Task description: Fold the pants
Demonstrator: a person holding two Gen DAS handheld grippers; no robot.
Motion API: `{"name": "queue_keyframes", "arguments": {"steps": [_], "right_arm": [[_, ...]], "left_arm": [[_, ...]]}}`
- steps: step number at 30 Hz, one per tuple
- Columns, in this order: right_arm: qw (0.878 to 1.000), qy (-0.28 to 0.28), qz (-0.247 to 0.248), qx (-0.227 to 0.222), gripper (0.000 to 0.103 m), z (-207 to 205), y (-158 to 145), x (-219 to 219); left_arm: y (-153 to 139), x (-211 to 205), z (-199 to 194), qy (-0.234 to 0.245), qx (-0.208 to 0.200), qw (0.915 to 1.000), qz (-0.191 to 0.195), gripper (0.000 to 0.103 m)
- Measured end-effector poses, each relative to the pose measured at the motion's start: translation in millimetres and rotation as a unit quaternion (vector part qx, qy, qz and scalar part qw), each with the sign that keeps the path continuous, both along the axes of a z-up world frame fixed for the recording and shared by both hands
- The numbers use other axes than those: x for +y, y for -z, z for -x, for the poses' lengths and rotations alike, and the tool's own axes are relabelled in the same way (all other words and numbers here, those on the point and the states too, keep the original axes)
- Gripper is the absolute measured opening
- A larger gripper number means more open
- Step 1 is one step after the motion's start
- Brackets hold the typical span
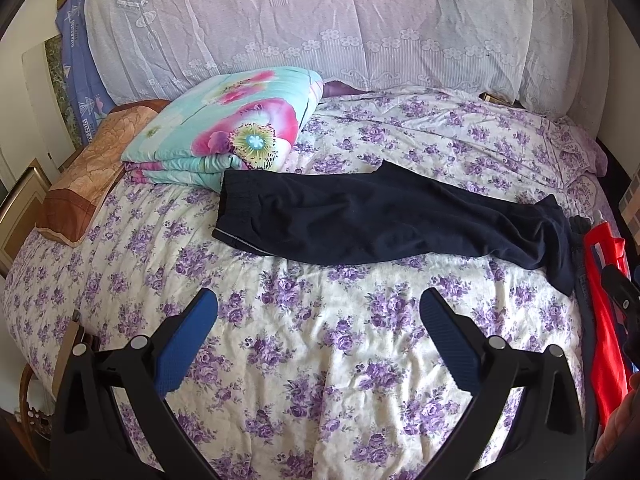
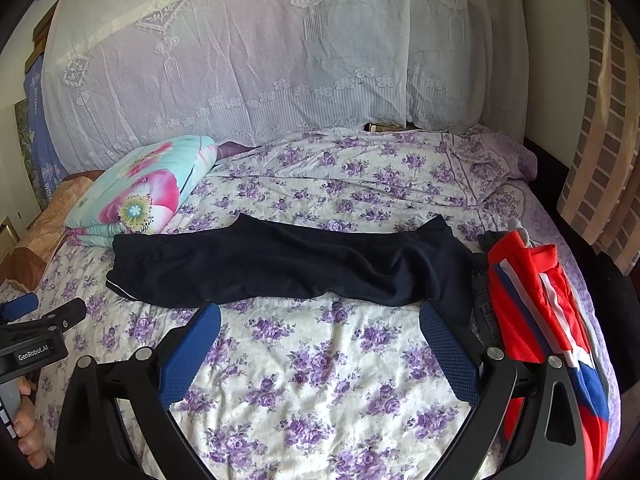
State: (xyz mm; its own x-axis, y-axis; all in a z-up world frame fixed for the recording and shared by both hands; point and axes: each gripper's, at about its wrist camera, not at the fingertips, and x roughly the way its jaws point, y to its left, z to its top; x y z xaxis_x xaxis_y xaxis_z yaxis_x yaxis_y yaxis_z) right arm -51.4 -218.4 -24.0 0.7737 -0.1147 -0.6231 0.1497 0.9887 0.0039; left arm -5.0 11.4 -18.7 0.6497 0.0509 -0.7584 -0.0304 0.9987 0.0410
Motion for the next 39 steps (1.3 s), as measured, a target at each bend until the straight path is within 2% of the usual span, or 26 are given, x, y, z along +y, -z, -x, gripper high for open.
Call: {"name": "queue_keyframes", "arguments": {"steps": [9, 17, 29, 34, 37, 39], "right_arm": [[1.000, 0.001, -0.010, 0.010, 0.100, 1.1, 4.2, 1.2], [0.999, 0.004, -0.021, 0.028, 0.100, -16.5, 10.4, -14.8], [0.997, 0.018, -0.041, 0.069, 0.100, -38.3, 39.3, -32.5], [0.993, 0.022, -0.064, 0.096, 0.100, -52.7, 64.5, -46.0], [0.988, 0.029, -0.097, 0.115, 0.100, -62.3, 87.8, -61.4], [0.982, 0.041, -0.132, 0.132, 0.100, -69.1, 108.6, -77.2]], "left_arm": [[4.8, -2.8, -3.9, 0.001, 0.009, 1.0000, -0.001, 0.099], [12.9, -3.1, -13.5, 0.002, 0.022, 0.9997, -0.001, 0.099], [40.9, 1.4, -40.8, -0.004, 0.075, 0.9970, 0.020, 0.099], [72.4, 11.6, -61.5, -0.007, 0.114, 0.9907, 0.074, 0.099], [101.1, 27.8, -80.8, -0.009, 0.141, 0.9801, 0.140, 0.099], [121.6, 43.6, -97.6, -0.018, 0.155, 0.9696, 0.189, 0.099]]}}
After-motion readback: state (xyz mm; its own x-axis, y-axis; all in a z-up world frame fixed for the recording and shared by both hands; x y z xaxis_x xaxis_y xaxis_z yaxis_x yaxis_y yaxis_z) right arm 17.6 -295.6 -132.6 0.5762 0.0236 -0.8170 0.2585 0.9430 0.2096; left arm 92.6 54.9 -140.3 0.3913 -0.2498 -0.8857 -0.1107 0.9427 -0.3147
